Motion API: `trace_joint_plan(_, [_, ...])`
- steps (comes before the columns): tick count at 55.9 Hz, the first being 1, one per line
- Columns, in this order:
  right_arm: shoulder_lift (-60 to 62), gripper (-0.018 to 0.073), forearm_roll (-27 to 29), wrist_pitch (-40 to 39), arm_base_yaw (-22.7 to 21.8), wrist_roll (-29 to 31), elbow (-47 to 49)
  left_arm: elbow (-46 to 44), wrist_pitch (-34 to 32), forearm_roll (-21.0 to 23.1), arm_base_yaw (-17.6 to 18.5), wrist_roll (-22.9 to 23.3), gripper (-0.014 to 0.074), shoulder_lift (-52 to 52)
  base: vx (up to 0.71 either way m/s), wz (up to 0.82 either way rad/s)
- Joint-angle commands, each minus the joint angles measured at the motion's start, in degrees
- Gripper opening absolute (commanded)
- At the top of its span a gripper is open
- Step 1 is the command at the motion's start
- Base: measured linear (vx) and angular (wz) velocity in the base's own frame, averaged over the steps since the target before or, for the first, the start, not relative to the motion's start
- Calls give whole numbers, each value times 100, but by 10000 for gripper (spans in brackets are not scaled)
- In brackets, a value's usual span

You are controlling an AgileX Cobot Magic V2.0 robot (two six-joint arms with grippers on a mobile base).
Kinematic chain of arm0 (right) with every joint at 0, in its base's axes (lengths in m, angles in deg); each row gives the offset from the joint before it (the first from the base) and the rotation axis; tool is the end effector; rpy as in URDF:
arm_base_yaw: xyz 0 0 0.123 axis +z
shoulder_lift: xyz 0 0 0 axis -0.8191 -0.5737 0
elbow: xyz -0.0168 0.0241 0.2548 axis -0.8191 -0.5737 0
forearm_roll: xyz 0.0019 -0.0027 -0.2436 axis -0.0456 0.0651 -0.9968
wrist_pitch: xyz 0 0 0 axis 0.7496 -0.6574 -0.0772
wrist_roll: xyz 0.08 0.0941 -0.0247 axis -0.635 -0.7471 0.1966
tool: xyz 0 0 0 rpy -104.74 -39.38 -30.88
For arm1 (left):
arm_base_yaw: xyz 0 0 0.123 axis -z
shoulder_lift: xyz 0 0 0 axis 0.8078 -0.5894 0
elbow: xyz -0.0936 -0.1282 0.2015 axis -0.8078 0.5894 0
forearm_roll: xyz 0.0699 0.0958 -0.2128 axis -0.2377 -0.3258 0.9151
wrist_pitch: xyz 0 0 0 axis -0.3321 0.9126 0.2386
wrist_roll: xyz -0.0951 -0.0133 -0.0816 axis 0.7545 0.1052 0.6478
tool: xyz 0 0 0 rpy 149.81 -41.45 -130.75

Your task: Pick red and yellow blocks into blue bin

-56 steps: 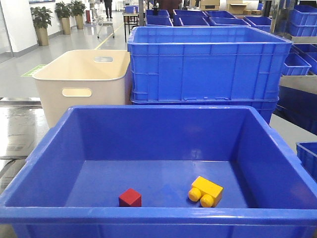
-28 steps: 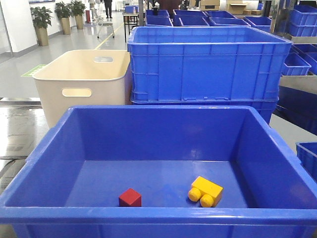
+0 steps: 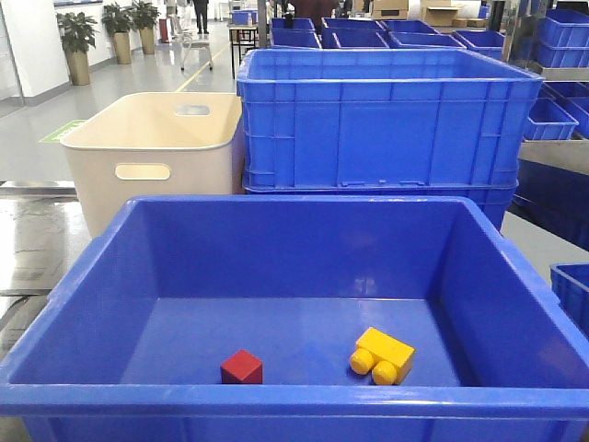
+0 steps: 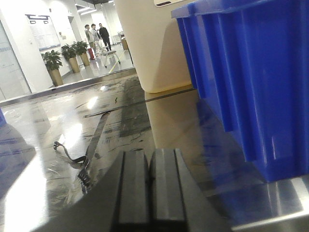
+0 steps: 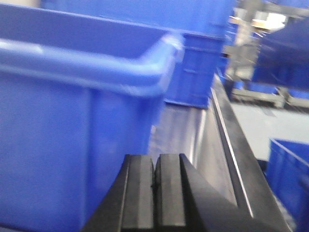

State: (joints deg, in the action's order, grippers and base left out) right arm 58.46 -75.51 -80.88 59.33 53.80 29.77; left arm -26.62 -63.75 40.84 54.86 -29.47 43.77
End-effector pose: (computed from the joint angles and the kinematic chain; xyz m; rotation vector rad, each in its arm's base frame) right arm 0.1364 0.0103 0.2204 -0.1717 1.6140 -0.0478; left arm 0.1122 -0.0026 0.1994 0.2023 1.5563 0.1676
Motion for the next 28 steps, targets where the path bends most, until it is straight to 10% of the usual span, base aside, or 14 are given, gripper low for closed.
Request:
trace_joint_plan(1, [213, -10, -26, -593, -261, -120, -85, -91, -495, 26, -1, 10, 2, 101, 0, 0])
trace_joint_plan(28, [1760, -10, -79, -91, -373, -281, -714, -91, -495, 26, -1, 10, 2, 101, 0, 0])
